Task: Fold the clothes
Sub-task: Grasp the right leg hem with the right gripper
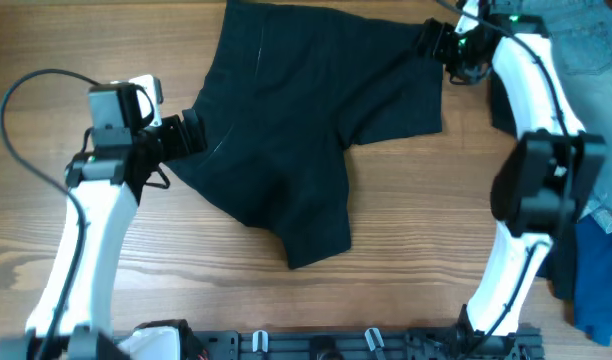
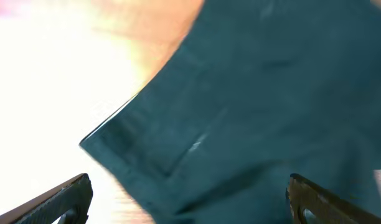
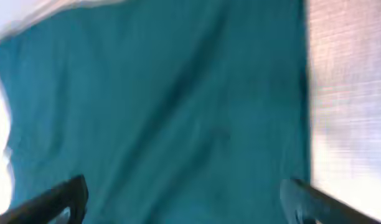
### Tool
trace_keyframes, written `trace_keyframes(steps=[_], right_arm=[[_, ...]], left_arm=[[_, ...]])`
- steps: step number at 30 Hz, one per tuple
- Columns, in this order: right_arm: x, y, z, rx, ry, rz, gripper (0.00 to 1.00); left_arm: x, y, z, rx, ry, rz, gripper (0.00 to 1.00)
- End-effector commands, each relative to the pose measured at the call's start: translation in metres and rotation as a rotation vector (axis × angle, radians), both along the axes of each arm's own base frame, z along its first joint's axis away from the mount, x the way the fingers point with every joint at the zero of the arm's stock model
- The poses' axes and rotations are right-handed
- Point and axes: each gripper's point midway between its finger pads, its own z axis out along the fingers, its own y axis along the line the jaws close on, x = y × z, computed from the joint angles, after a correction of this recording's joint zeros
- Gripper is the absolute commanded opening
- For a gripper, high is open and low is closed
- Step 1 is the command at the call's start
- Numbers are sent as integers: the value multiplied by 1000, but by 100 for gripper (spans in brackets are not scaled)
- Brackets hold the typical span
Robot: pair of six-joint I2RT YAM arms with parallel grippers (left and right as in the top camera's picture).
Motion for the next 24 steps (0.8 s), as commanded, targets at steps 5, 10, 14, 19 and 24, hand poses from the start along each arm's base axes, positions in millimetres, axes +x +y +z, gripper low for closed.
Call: trace_keyframes(steps=[5,10,14,19,24], right_arm=[[-79,41,72,-10,82,137,96],[-96,71,78,13,109,198,87],[-112,92,69,-54,161,231,82],[-133,101,58,-169,226,255,83],[-152,99,35,-186,319,268,83]], left_arm=[[-3,19,-97,63,276,64,94],[-11,23,-134,3,383,209,85],[-20,22,-148,-37,444,301,75],[-51,23,-160,-21,582,317,74],[-69,46,-162,-3,642,385,80]])
